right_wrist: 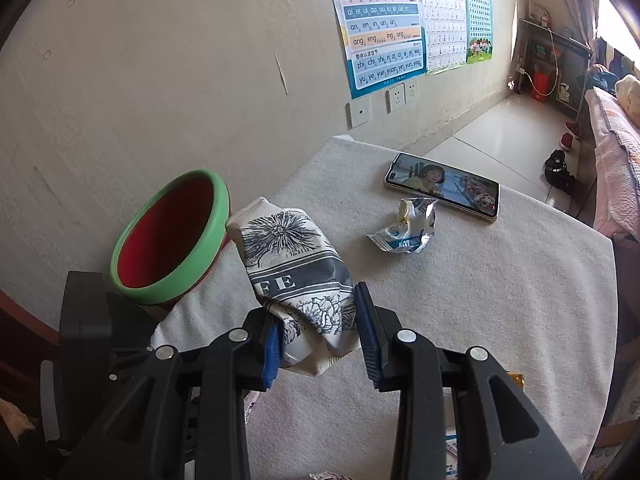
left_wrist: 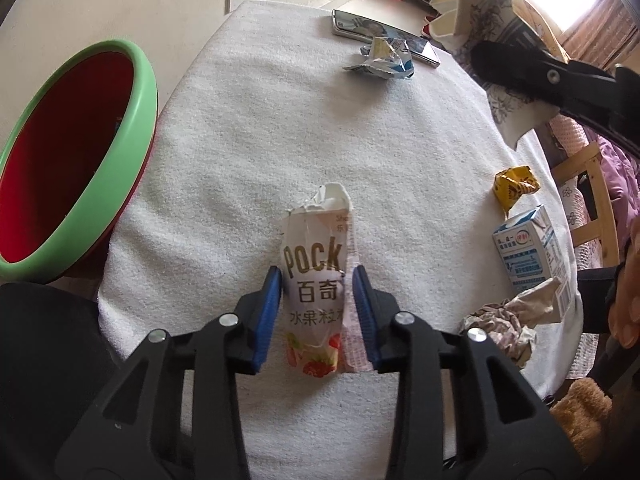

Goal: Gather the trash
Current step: 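Carry the POCK wrapper and paper cup over the red bin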

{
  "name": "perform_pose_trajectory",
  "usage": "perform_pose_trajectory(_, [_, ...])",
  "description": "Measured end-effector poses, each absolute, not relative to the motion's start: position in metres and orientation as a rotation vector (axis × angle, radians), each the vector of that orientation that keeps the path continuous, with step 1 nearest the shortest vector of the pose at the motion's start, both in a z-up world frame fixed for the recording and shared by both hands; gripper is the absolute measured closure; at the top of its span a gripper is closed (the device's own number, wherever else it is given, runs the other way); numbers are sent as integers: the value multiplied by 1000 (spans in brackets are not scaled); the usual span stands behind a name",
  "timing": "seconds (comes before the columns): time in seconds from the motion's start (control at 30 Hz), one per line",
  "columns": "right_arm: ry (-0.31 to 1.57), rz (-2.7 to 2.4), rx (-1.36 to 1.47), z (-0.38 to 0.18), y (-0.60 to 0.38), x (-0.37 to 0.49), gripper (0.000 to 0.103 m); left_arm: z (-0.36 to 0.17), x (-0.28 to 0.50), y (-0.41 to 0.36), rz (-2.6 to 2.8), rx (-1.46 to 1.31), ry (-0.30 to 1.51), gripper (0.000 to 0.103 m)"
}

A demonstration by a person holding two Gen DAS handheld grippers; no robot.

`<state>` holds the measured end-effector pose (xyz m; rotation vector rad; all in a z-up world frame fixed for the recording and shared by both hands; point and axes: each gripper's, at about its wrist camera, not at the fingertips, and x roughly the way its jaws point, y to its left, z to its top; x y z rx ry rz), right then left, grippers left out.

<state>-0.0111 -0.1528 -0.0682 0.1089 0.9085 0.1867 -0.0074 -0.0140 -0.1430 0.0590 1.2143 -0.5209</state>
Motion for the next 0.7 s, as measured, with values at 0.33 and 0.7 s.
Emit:
perform_pose_trajectory(0.33, [914, 195, 97, -70, -150, -10, 70, -156, -11, -36, -571, 87, 1248, 62])
perform_pose_trajectory(0.7, [908, 204, 109, -70, -149, -10, 70, -128, 3, -5, -490, 21, 1155, 63])
